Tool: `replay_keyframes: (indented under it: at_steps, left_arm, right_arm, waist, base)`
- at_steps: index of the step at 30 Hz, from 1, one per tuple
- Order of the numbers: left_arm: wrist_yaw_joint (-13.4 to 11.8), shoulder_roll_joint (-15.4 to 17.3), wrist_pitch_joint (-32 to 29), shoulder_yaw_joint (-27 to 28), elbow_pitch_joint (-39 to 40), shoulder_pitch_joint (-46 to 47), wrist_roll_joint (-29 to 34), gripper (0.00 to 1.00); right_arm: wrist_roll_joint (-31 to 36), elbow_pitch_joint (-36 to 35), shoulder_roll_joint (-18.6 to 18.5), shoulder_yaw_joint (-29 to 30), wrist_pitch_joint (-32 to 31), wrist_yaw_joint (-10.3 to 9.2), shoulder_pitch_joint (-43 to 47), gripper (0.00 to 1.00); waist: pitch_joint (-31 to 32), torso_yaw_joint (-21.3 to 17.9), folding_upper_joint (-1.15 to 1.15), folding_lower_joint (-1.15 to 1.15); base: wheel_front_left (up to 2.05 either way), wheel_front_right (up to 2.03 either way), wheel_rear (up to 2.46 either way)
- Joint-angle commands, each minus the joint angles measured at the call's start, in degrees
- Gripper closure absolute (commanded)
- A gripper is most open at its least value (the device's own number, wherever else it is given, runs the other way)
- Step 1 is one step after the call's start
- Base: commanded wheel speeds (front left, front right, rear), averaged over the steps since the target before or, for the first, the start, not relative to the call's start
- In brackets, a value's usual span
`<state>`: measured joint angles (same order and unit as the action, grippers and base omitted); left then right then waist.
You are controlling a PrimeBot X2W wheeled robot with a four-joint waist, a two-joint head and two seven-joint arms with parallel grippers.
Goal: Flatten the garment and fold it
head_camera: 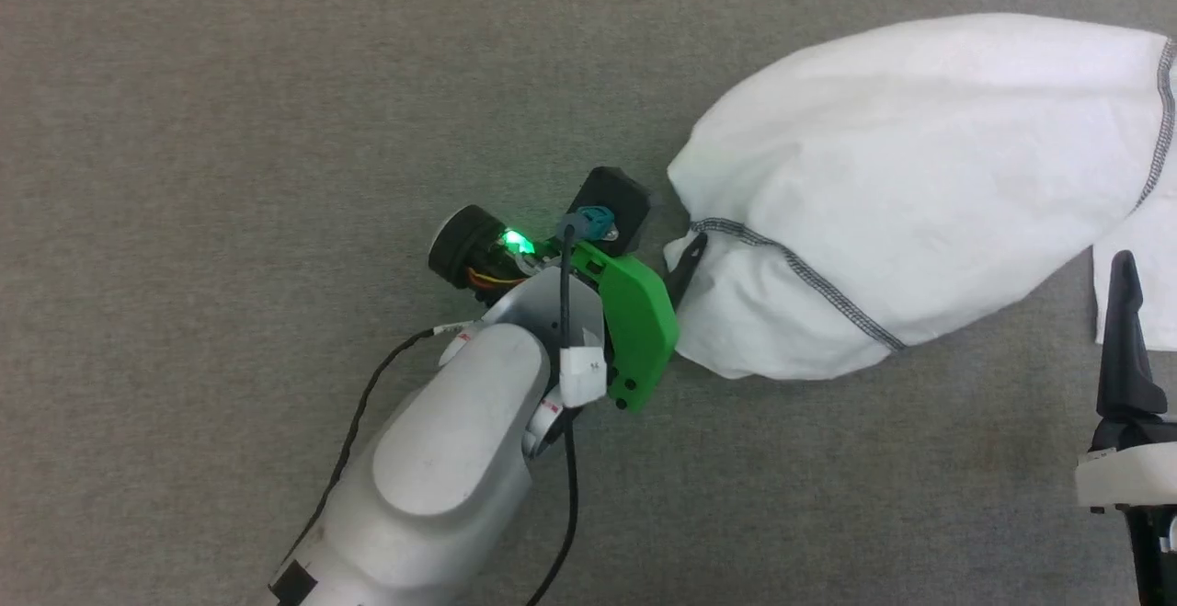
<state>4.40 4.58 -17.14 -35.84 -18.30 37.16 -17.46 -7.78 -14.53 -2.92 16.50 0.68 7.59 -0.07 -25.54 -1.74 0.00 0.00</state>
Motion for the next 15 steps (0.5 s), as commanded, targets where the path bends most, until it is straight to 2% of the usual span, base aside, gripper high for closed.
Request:
replay_keyframes:
  at_steps: [1, 2, 4, 10, 15]
  left_arm:
    - [-0.4, -0.1, 0.0, 0.2, -0.7, 0.8, -1.3, 0.0]
    - [-0.3, -0.3, -0.4, -0.1, -1.4, 0.7, -1.7, 0.03]
    - [-0.1, -0.5, -0.2, -0.6, -2.2, 0.6, -2.3, 1.0]
    - [0.8, -1.2, 1.7, -2.2, -3.2, -0.3, -5.4, 1.0]
    - [-1.4, -1.0, 6.0, 0.4, -1.1, -0.8, -6.8, 1.0]
  right_arm:
    - [-0.6, 0.4, 0.0, -0.1, 0.7, -0.1, -1.2, 0.0]
    - [-0.7, 0.8, 0.0, -0.1, 0.8, -0.1, -1.3, 0.0]
    - [-0.9, 1.2, 0.0, -0.3, 1.0, -0.1, -1.5, 0.0]
    - [-1.3, 2.3, 0.0, -0.5, 1.0, -0.1, -1.9, 0.0]
    - [-0.8, 2.4, 0.0, 0.2, 0.6, -0.1, -0.8, 0.0]
  waist:
    - [-1.8, -1.8, 0.0, 0.0]
    - [-1.9, -2.0, 0.0, 0.0]
    - [-2.0, -2.2, 0.0, 0.0]
    - [-0.3, -1.4, 0.0, 0.0]
    - [3.6, 0.9, 0.0, 0.0]
  base:
    - [0.0, 0.0, 0.0]
    - [0.0, 0.0, 0.0]
    - [0.0, 0.0, 0.0]
    - [0.0, 0.0, 0.0]
    - [0.0, 0.0, 0.0]
